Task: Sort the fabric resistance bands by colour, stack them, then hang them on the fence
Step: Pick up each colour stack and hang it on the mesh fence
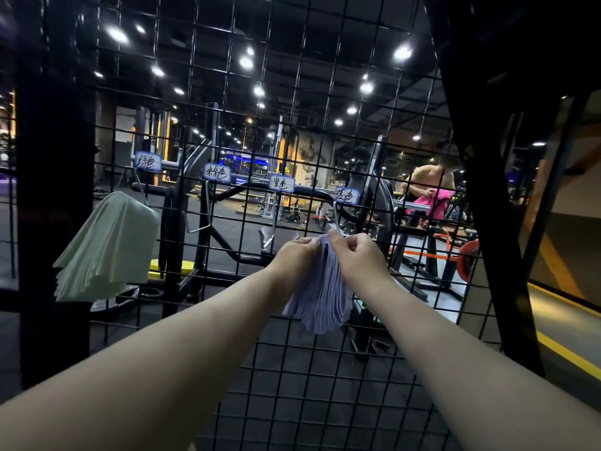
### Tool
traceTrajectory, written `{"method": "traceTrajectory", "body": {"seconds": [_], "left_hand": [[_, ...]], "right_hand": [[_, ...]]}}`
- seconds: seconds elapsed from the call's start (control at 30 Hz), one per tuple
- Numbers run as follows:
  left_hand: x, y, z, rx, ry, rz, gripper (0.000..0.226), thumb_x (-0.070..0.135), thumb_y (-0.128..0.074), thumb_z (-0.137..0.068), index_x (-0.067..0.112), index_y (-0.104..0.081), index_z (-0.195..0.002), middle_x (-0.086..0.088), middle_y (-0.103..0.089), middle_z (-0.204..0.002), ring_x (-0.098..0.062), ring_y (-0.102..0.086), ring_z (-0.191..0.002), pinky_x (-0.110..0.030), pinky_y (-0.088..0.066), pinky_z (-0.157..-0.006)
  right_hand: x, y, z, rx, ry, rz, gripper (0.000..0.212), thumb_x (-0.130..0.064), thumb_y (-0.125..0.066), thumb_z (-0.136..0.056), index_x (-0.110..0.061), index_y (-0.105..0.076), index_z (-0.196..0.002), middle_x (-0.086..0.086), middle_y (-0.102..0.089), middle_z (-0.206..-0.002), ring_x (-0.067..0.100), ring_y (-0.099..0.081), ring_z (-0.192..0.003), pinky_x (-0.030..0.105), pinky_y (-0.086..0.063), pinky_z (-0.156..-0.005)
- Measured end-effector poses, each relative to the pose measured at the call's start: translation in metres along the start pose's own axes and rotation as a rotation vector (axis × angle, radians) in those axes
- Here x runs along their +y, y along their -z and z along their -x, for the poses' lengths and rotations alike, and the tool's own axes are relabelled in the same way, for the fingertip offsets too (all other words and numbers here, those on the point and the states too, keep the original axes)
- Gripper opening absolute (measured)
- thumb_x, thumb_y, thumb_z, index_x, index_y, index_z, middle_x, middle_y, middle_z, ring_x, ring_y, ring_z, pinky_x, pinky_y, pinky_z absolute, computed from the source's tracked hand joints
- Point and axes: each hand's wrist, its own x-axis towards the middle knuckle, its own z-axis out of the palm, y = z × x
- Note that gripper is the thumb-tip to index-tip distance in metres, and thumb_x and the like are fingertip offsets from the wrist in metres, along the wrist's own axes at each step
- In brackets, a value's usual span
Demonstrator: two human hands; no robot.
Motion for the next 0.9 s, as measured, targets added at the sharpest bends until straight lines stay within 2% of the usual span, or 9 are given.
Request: {"method": "traceTrajectory", "body": {"seconds": [0.07, 0.13, 0.23, 0.3, 0.43, 0.6, 0.7, 0.77, 0.9], "left_hand": [[-0.005, -0.001, -0.002, 0.044, -0.011, 0.013, 0.03, 0.026, -0.042, -0.106, 0.01, -0.064, -0.118, -0.012, -0.069, -0.113, -0.023, -0.064, -0.105, -0.032, -0.051, -0.087], [-0.013, -0.003, -0.002, 0.09, -0.032, 0.011, 0.024, 0.029, -0.045, -0.105, 0.017, -0.066, -0.109, -0.011, -0.071, -0.112, -0.025, -0.065, -0.109, -0.039, -0.051, -0.097], [-0.028, -0.005, 0.004, 0.177, -0.099, -0.045, 0.02, 0.029, -0.047, -0.103, 0.023, -0.066, -0.108, -0.003, -0.072, -0.105, -0.021, -0.067, -0.104, -0.037, -0.053, -0.095], [-0.035, -0.008, 0.012, 0.23, -0.147, -0.108, 0.023, 0.025, -0.046, -0.104, 0.024, -0.064, -0.118, 0.003, -0.07, -0.109, -0.016, -0.065, -0.105, -0.03, -0.051, -0.094], [-0.04, -0.01, 0.026, 0.261, -0.175, -0.095, 0.027, 0.017, -0.046, -0.103, 0.023, -0.064, -0.122, 0.005, -0.071, -0.107, -0.014, -0.066, -0.102, -0.031, -0.052, -0.095], [-0.054, -0.002, 0.03, 0.194, -0.133, -0.233, 0.025, 0.017, -0.048, -0.1, 0.025, -0.071, -0.107, 0.0, -0.075, -0.099, -0.02, -0.071, -0.094, -0.045, -0.057, -0.089], [-0.062, 0.002, 0.033, 0.135, -0.136, -0.285, 0.031, 0.003, -0.046, -0.098, 0.02, -0.07, -0.106, 0.002, -0.075, -0.092, -0.012, -0.07, -0.083, -0.032, -0.058, -0.079], [-0.064, 0.005, 0.041, 0.094, -0.135, -0.361, 0.033, -0.003, -0.046, -0.095, 0.018, -0.069, -0.103, 0.007, -0.072, -0.085, -0.003, -0.065, -0.075, -0.023, -0.054, -0.072], [-0.079, 0.018, 0.049, 0.043, -0.031, -0.613, 0.035, -0.002, -0.047, -0.079, 0.027, -0.068, -0.08, 0.01, -0.07, -0.081, -0.012, -0.065, -0.081, -0.033, -0.056, -0.086]], "right_hand": [[0.002, -0.003, 0.001, -0.007, -0.008, -0.02, 0.046, -0.06, -0.046, -0.096, -0.015, -0.053, -0.104, -0.003, -0.058, -0.09, 0.013, -0.055, -0.078, 0.028, -0.037, -0.061], [0.007, -0.007, 0.004, -0.014, -0.01, -0.035, 0.045, -0.058, -0.045, -0.096, -0.015, -0.051, -0.107, -0.001, -0.06, -0.099, 0.018, -0.058, -0.09, 0.03, -0.04, -0.073], [0.016, -0.013, 0.01, -0.001, 0.024, -0.041, 0.05, -0.055, -0.043, -0.098, -0.012, -0.052, -0.122, 0.008, -0.06, -0.12, 0.025, -0.055, -0.114, 0.038, -0.044, -0.095], [0.021, -0.016, 0.017, -0.006, 0.034, -0.053, 0.054, -0.055, -0.041, -0.098, -0.012, -0.048, -0.132, 0.009, -0.057, -0.13, 0.027, -0.052, -0.122, 0.044, -0.042, -0.103], [0.031, -0.023, 0.035, -0.044, 0.025, -0.055, 0.057, -0.056, -0.036, -0.099, -0.015, -0.041, -0.139, 0.008, -0.052, -0.137, 0.028, -0.05, -0.125, 0.046, -0.041, -0.105], [0.036, -0.022, 0.048, -0.095, 0.009, -0.043, 0.047, -0.046, -0.036, -0.104, -0.013, -0.042, -0.137, 0.001, -0.042, -0.12, 0.02, -0.048, -0.111, 0.029, -0.035, -0.091], [0.042, -0.023, 0.054, -0.118, -0.011, 0.013, 0.051, -0.045, -0.033, -0.104, -0.011, -0.038, -0.143, 0.008, -0.04, -0.134, 0.026, -0.045, -0.125, 0.032, -0.033, -0.1], [0.047, -0.025, 0.061, -0.153, -0.017, 0.052, 0.05, -0.045, -0.03, -0.105, -0.014, -0.04, -0.142, 0.011, -0.043, -0.133, 0.029, -0.046, -0.124, 0.034, -0.035, -0.101], [0.056, -0.027, 0.078, -0.208, -0.032, 0.156, 0.048, -0.044, -0.027, -0.105, -0.014, -0.044, -0.137, 0.013, -0.049, -0.13, 0.032, -0.048, -0.122, 0.041, -0.039, -0.101]]}}
